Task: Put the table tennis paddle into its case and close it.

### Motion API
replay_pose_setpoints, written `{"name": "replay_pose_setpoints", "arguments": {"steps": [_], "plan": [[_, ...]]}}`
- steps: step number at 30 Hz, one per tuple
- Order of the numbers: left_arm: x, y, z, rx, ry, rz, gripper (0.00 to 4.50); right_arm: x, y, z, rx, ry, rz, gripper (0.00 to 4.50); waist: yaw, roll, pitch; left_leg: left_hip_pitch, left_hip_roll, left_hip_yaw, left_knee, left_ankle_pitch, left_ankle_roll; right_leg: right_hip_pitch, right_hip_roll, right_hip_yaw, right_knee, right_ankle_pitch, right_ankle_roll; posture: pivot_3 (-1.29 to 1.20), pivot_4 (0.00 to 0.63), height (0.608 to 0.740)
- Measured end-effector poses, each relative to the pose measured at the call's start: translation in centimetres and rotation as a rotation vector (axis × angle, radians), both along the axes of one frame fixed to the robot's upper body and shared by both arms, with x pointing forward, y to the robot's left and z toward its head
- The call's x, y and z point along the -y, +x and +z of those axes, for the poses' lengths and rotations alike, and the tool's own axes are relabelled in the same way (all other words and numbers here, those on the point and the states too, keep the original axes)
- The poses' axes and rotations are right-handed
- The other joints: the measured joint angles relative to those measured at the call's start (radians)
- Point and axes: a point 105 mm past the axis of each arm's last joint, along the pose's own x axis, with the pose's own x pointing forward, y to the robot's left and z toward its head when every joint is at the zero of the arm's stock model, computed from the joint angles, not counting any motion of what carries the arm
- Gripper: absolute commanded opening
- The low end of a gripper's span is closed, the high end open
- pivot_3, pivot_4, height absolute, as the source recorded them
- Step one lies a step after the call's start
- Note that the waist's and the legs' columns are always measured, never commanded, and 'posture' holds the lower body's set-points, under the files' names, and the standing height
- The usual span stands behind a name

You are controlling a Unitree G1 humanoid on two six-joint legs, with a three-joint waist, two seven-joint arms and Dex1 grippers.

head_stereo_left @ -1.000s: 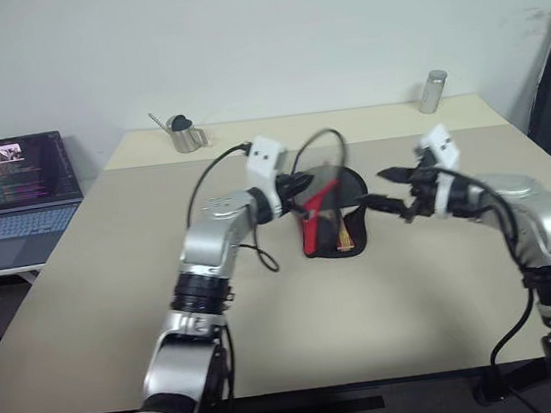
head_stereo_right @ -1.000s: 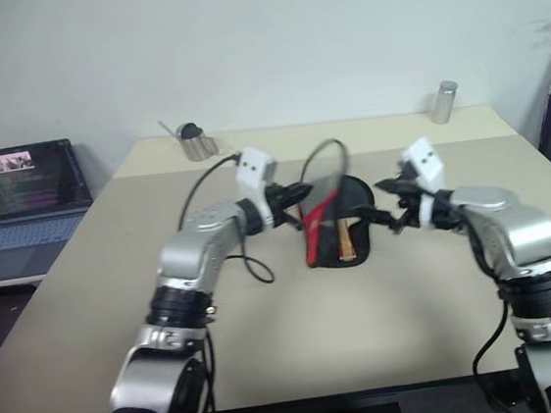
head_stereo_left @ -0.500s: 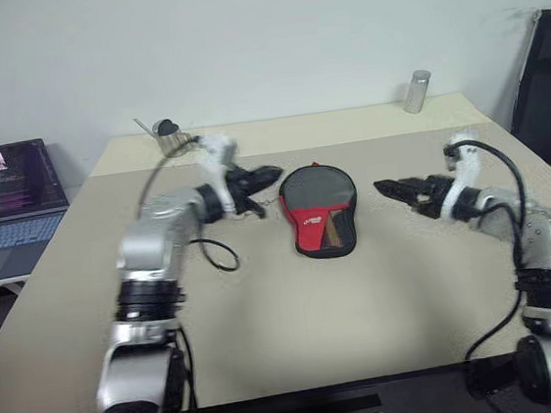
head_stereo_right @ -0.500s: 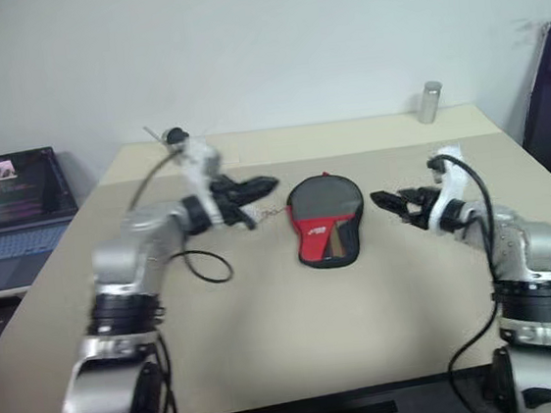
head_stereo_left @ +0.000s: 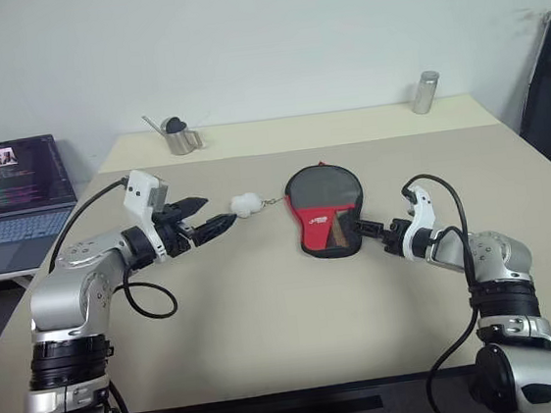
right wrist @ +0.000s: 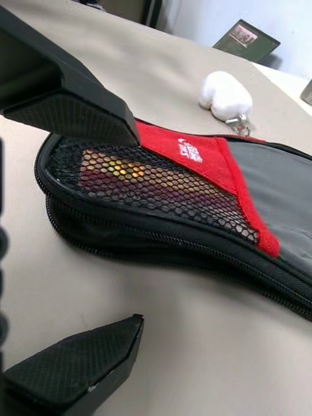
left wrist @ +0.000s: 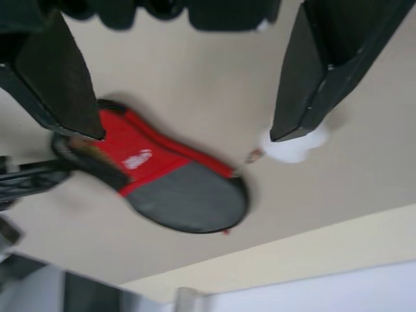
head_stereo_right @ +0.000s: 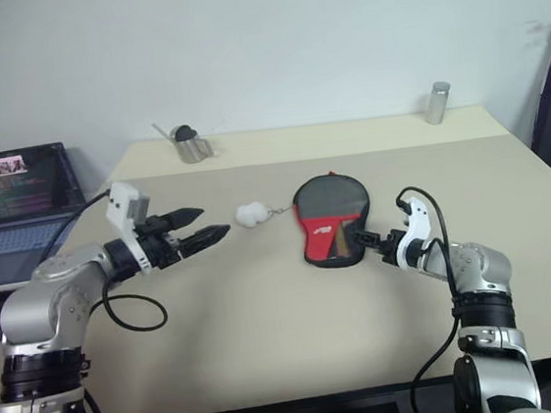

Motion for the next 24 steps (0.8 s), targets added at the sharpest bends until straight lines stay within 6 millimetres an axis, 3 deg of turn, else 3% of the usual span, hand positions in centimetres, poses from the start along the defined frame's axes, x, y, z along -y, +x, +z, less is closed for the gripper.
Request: {"name": "replay_pose_setpoints", "arguments": {"steps": [7, 15, 22, 24], "plan": [[0.9, -1.8, -1.1, 0.001, 0.045, -0.033, 4.44, -1.7, 0.1, -0.2, -0.018, 0.042, 0.043, 4.50, -0.010, 0.000, -0.001, 0.001, 0.001, 0.001, 0.000, 0.000, 0.000, 0.000, 0.001, 0.001, 0.001, 0.000, 0.000, 0.00, 0.150, 0.740], [0.8, -2.3, -1.3, -0.004, 0.055, -0.013, 4.44, -6.7, -1.0, -0.4, -0.053, 0.147, 0.168, 4.50, -0.015, -0.001, -0.001, 0.002, 0.002, 0.002, 0.000, 0.000, 0.000, 0.000, 0.002, 0.001, 0.001, 0.000, -0.001, 0.00, 0.150, 0.740], [0.7, -2.4, -1.2, 0.003, 0.056, -0.001, 4.44, -7.0, -1.0, -0.4, -0.051, 0.137, 0.175, 4.50, -0.013, -0.001, -0.001, 0.002, 0.002, 0.001, -0.001, 0.000, 0.000, 0.000, 0.002, 0.001, 0.001, 0.000, -0.001, 0.00, 0.150, 0.740], [0.7, -2.4, -1.1, 0.007, 0.057, 0.002, 4.50, -7.0, -1.0, -0.5, -0.048, 0.131, 0.172, 4.12, -0.013, -0.001, -0.001, 0.002, 0.002, 0.001, -0.001, 0.000, 0.000, 0.000, 0.002, 0.001, 0.001, 0.000, -0.001, 0.00, 0.150, 0.740]]}}
